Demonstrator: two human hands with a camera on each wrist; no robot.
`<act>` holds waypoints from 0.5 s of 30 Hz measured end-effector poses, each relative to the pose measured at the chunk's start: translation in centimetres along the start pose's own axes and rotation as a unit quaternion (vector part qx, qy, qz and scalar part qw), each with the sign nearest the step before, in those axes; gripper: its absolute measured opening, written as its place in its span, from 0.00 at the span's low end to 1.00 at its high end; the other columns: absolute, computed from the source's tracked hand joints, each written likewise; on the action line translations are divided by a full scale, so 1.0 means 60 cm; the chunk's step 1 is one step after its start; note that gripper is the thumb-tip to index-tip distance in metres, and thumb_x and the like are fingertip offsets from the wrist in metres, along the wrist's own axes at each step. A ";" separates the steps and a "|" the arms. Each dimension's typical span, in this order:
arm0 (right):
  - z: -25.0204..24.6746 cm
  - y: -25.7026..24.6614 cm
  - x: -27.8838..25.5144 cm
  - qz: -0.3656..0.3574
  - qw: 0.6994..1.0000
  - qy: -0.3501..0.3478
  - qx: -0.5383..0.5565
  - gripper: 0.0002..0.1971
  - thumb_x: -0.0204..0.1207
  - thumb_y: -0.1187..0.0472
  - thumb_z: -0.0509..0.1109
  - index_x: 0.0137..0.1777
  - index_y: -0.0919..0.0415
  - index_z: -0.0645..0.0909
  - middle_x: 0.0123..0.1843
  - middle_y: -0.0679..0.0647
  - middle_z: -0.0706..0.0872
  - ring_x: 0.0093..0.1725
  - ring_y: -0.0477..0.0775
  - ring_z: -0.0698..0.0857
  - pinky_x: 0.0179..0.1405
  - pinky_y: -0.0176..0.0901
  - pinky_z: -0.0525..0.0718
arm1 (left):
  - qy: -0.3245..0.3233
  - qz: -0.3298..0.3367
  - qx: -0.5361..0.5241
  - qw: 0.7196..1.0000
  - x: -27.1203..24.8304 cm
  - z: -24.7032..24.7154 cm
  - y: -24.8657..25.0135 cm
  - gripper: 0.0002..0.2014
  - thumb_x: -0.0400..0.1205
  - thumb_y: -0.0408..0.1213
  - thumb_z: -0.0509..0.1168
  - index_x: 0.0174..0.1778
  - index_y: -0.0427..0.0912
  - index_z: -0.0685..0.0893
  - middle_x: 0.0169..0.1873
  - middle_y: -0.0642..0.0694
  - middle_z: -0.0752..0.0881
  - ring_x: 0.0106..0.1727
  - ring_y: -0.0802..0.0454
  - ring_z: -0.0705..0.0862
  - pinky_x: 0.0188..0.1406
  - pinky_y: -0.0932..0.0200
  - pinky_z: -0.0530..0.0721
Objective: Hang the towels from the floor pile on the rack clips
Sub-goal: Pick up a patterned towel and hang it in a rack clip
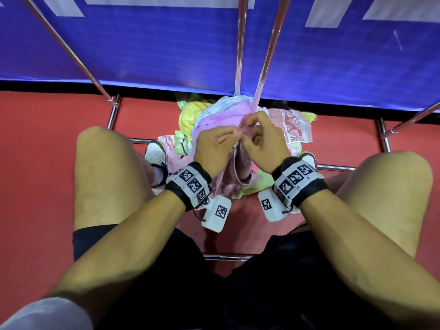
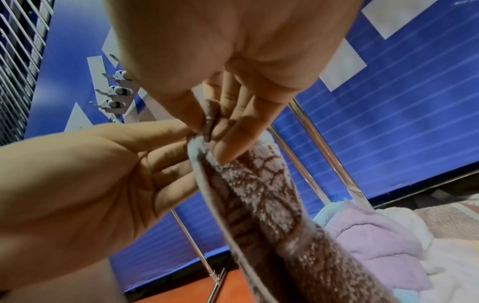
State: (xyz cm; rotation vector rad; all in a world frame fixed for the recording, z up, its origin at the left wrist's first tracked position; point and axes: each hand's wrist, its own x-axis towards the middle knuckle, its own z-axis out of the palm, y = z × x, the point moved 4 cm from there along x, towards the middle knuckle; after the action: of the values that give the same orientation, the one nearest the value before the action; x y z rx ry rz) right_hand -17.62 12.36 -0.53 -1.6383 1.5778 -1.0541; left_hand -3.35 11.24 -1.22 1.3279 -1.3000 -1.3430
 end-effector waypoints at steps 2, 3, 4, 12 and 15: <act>0.004 0.001 0.000 0.007 0.999 -0.016 0.034 0.09 0.72 0.67 0.69 0.48 0.55 0.76 0.33 0.39 0.80 0.28 0.40 0.78 0.33 0.30 0.75 | 0.006 -0.019 -0.028 0.999 0.000 0.004 -0.001 0.05 0.82 0.29 0.70 0.50 0.40 0.90 0.35 0.57 0.91 0.39 0.58 0.89 0.45 0.57 0.90; 0.004 0.005 0.001 0.015 0.999 -0.021 0.046 0.08 0.70 0.67 0.68 0.48 0.57 0.78 0.34 0.40 0.82 0.30 0.41 0.80 0.34 0.32 0.78 | 0.009 -0.026 -0.037 0.999 0.003 0.001 0.000 0.05 0.82 0.29 0.70 0.51 0.38 0.90 0.34 0.57 0.91 0.39 0.56 0.88 0.46 0.53 0.89; 0.003 0.010 0.004 0.026 0.998 -0.027 0.057 0.10 0.69 0.66 0.66 0.48 0.55 0.80 0.35 0.42 0.84 0.33 0.44 0.84 0.35 0.37 0.83 | 0.011 -0.027 -0.036 0.999 0.007 -0.002 0.001 0.05 0.82 0.29 0.70 0.52 0.37 0.90 0.32 0.57 0.91 0.38 0.56 0.87 0.46 0.52 0.89; 0.004 0.011 0.006 0.016 0.994 -0.078 0.072 0.07 0.82 0.69 0.65 0.52 0.59 0.82 0.40 0.54 0.89 0.38 0.52 0.90 0.42 0.40 0.88 | -0.001 -0.054 -0.047 0.997 0.013 -0.010 0.001 0.05 0.81 0.28 0.71 0.42 0.41 0.90 0.34 0.43 0.92 0.39 0.40 0.91 0.47 0.40 0.91; -0.001 0.015 0.010 -0.014 0.998 -0.058 0.018 0.05 0.81 0.65 0.69 0.51 0.57 0.85 0.39 0.45 0.87 0.38 0.44 0.86 0.40 0.29 0.80 | -0.012 -0.057 -0.068 0.996 0.012 -0.008 0.003 0.04 0.82 0.27 0.70 0.44 0.37 0.90 0.32 0.46 0.92 0.35 0.47 0.91 0.40 0.49 0.92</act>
State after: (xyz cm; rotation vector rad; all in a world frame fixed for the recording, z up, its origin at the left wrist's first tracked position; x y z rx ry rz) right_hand -18.12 11.70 -1.20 -1.6713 1.4569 -0.9775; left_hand -2.97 10.47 -1.13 1.3111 -1.1418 -1.5028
